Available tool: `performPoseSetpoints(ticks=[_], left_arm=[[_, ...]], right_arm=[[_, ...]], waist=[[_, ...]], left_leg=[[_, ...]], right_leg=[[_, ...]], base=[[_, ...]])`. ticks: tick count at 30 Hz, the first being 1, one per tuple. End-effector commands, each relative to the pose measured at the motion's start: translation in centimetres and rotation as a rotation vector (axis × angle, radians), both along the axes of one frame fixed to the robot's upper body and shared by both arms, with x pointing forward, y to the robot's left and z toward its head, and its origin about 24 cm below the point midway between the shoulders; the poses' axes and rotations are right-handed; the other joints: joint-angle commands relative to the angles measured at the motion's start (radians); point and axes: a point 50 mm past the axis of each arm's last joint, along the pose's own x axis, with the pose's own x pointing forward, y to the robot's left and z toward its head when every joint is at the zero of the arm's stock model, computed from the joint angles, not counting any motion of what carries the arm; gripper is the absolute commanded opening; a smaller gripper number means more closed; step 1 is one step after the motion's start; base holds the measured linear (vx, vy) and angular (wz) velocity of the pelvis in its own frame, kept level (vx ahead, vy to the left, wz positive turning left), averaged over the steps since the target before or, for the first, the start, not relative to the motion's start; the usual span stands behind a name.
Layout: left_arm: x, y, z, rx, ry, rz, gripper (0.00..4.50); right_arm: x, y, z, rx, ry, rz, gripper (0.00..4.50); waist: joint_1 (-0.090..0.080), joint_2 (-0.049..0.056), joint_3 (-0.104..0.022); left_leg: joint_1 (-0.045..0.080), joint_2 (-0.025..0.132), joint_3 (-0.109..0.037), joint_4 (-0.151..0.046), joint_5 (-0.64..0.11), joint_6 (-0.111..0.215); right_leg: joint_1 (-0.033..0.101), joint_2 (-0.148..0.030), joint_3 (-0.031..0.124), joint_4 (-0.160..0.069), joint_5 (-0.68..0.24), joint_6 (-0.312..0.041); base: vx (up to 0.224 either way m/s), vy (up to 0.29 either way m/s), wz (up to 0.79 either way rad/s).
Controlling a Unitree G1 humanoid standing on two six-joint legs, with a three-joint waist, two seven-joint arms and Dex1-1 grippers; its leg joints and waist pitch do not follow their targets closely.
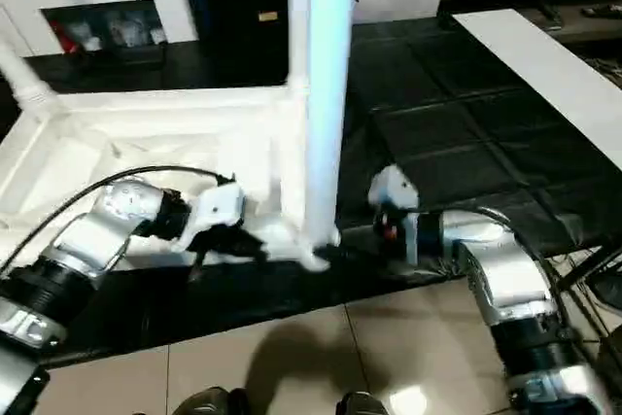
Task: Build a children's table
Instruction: Rotate leg to tighten
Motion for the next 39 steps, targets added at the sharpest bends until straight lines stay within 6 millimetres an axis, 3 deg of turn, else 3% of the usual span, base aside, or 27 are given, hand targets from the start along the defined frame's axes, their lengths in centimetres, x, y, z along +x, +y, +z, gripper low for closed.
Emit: performPoseSetpoints(ticks=[1, 3, 4, 7, 9, 16, 26, 29, 30, 33, 34, 36, 37, 38, 39], left_arm=[[-0.4, -1.2, 1.0, -0.001, -0.036, -0.113, 0.00], [-0.7, -1.3, 1.0, 0.017, -0.028, -0.162, 0.00], [-0.7, -1.3, 1.0, 0.017, -0.028, -0.162, 0.00], [-0.9, -1.4, 1.1, 0.016, -0.024, -0.190, 0.00], [-0.9, -1.5, 1.1, 0.014, -0.023, -0.197, 0.00], [-1.0, -1.6, 1.1, 0.008, -0.020, -0.219, 0.00], [-0.6, -1.7, 1.1, -0.026, -0.008, -0.147, 0.00], [0.5, -2.8, 1.3, -0.099, -0.023, 0.037, 0.00], [0.9, -3.2, 1.4, -0.121, -0.023, 0.096, 0.00], [1.6, -4.3, 1.8, -0.178, -0.028, 0.194, 0.00], [2.1, -5.2, 2.0, -0.204, -0.033, 0.267, 0.00], [2.6, -5.9, 2.0, -0.208, -0.040, 0.336, 0.00], [2.8, -6.2, 2.1, -0.207, -0.047, 0.372, 0.00], [2.9, -6.4, 2.1, -0.205, -0.053, 0.391, 0.00], [3.1, -6.7, 2.2, -0.210, -0.058, 0.428, 0.00]], right_arm=[[0.1, 0.3, 0.3, -0.004, -0.004, 0.035, 3.36], [0.2, 0.7, 0.3, 0.003, 0.022, 0.081, 3.36], [0.2, 0.7, 0.3, 0.003, 0.022, 0.081, 3.09], [0.1, 0.9, 0.3, 0.014, 0.045, 0.115, 2.98], [0.1, 1.0, 0.3, 0.019, 0.052, 0.123, 2.66], [-0.3, 1.3, 0.2, 0.041, 0.078, 0.183, 2.08], [-1.0, 1.9, -0.2, 0.075, 0.116, 0.210, 1.94], [-0.6, 2.7, -0.8, 0.106, 0.107, 0.036, 1.94], [-0.2, 3.1, -1.0, 0.103, 0.090, -0.048, 1.94], [0.7, 4.3, -1.1, 0.162, 0.105, -0.221, 1.94], [0.8, 5.5, -1.0, 0.199, 0.109, -0.268, 1.93], [1.2, 6.6, -1.0, 0.194, 0.100, -0.336, 1.93], [1.5, 7.2, -1.0, 0.187, 0.092, -0.377, 1.93], [1.6, 7.5, -1.0, 0.183, 0.089, -0.402, 1.93], [1.9, 8.0, -0.9, 0.178, 0.088, -0.452, 1.93]], waist=[[-0.004, -0.010, -0.090], [0.003, -0.009, -0.091], [0.003, -0.009, -0.089], [0.004, -0.008, -0.090], [0.004, -0.009, -0.090], [0.005, -0.008, -0.094], [0.007, -0.009, -0.094], [0.006, -0.008, -0.089], [0.000, -0.011, -0.088], [-0.012, -0.008, -0.083], [-0.027, -0.014, -0.082], [-0.038, -0.013, -0.081], [-0.040, -0.004, -0.081], [-0.053, -0.012, -0.082], [-0.056, -0.008, -0.083]], left_leg=[[0.037, 0.054, -0.020, -0.068, -0.266, 0.051], [0.039, 0.055, -0.020, -0.067, -0.273, 0.043], [0.038, 0.055, -0.020, -0.067, -0.286, 0.038], [0.039, 0.055, -0.022, -0.067, -0.310, 0.023], [0.039, 0.054, -0.023, -0.068, -0.315, 0.018], [0.039, 0.054, -0.023, -0.067, -0.303, 0.020], [0.038, 0.053, -0.022, -0.064, -0.283, 0.030], [0.042, 0.053, -0.021, -0.064, -0.295, 0.020], [0.036, 0.049, -0.025, -0.067, -0.296, 0.010], [0.037, 0.044, -0.029, -0.069, -0.342, -0.009], [0.032, 0.040, -0.033, -0.070, -0.351, -0.016], [0.033, 0.039, -0.034, -0.069, -0.361, -0.018], [0.035, 0.037, -0.036, -0.069, -0.369, -0.016], [0.027, 0.035, -0.035, -0.069, -0.365, -0.015], [0.027, 0.033, -0.036, -0.067, -0.359, -0.009]], right_leg=[[0.044, -0.048, 0.030, -0.059, -0.267, -0.254], [0.041, -0.049, 0.031, -0.060, -0.294, -0.248], [0.040, -0.049, 0.031, -0.060, -0.310, -0.244], [0.039, -0.049, 0.031, -0.061, -0.344, -0.236], [0.039, -0.050, 0.031, -0.062, -0.355, -0.229], [0.039, -0.048, 0.031, -0.060, -0.329, -0.236], [0.041, -0.048, 0.031, -0.058, -0.315, -0.242], [0.033, -0.046, 0.034, -0.061, -0.338, -0.236], [0.039, -0.047, 0.031, -0.062, -0.364, -0.225], [0.034, -0.047, 0.026, -0.073, -0.455, -0.189], [0.037, -0.047, 0.024, -0.076, -0.478, -0.169], [0.032, -0.046, 0.023, -0.080, -0.495, -0.157], [0.032, -0.047, 0.022, -0.083, -0.501, -0.154], [0.034, -0.045, 0.021, -0.084, -0.493, -0.151], [0.035, -0.046, 0.020, -0.084, -0.496, -0.148]], base=[[0.000, 0.000, 0.00], [0.000, 0.000, 0.00], [0.000, 0.000, 0.00], [0.000, 0.000, 0.00], [0.000, 0.000, 0.00], [0.000, 0.000, 0.00], [0.000, 0.000, 0.00], [0.000, 0.000, 0.00], [0.000, 0.000, 0.00], [0.000, 0.000, 0.00], [0.000, 0.000, 0.00], [0.000, 0.000, 0.00], [0.000, 0.000, 0.00], [0.000, 0.000, 0.00], [0.000, 0.000, 0.00]])
